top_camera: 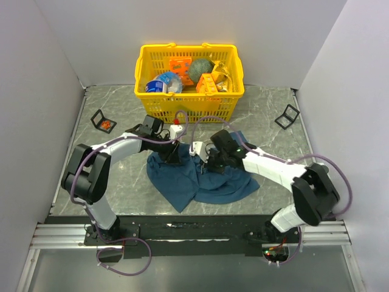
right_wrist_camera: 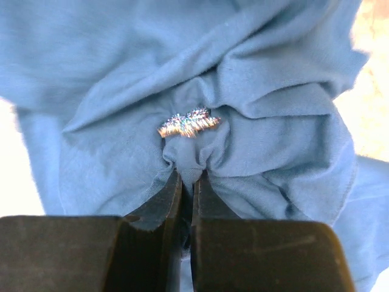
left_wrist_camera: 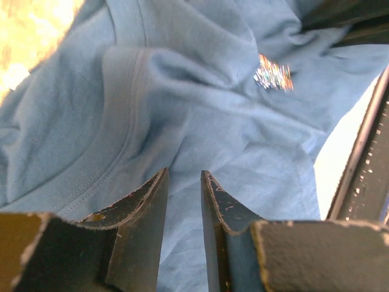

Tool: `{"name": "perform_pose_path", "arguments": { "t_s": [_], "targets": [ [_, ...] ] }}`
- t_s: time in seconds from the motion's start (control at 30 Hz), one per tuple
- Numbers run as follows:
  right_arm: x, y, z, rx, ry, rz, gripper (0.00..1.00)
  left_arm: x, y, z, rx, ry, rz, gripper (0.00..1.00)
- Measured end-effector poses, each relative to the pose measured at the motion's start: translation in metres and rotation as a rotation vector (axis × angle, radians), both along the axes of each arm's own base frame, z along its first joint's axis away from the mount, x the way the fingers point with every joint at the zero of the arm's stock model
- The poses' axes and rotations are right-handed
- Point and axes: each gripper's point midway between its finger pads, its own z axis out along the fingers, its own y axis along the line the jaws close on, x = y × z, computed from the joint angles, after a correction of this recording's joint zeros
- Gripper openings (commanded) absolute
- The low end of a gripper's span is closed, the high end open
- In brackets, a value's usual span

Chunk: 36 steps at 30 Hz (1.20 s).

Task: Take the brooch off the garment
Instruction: Remove the brooch from the clothes.

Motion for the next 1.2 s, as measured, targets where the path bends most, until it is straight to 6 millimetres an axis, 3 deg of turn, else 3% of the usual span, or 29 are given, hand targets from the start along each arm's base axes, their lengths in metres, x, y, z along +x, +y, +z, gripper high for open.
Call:
{"name": "perform_pose_path", "arguments": {
  "t_s": [0.13, 0.23, 0.3, 0.5, 0.67, 0.77, 0.9, 1.0, 1.2],
  "targets": [
    [-0.008, 0.005, 0.042, 0.138, 0.024, 0.029, 0.0, -0.004, -0.003, 0.016, -0.034, -0.025, -0.037, 0.35],
    [-0.001, 0.008, 0.076, 0.246, 0.026, 0.023, 0.0, -0.002, -0.009, 0.038, -0.077, -0.07, -0.068, 0.36],
    [0.004, 0.009, 0.087, 0.287, 0.031, 0.019, 0.0, 0.002, -0.014, 0.055, -0.107, -0.109, -0.086, 0.37],
    [-0.003, 0.013, 0.077, 0.31, 0.118, 0.013, 0.0, 0.001, -0.035, 0.097, -0.194, -0.179, -0.156, 0.37],
    [-0.004, 0.012, 0.071, 0.307, 0.134, -0.006, 0.0, -0.004, -0.054, 0.118, -0.236, -0.184, -0.196, 0.37],
    [-0.002, 0.011, 0.07, 0.308, 0.125, -0.02, 0.0, -0.013, -0.069, 0.119, -0.238, -0.164, -0.222, 0.36],
    [0.003, 0.009, 0.069, 0.301, 0.104, -0.042, 0.0, -0.028, -0.08, 0.103, -0.211, -0.098, -0.251, 0.35],
    [0.003, 0.006, 0.066, 0.293, 0.098, -0.062, 0.0, -0.031, -0.079, 0.09, -0.178, -0.048, -0.247, 0.34],
    [0.004, 0.003, 0.063, 0.281, 0.093, -0.08, 0.0, -0.027, -0.076, 0.084, -0.14, -0.003, -0.232, 0.34]
  ]
}}
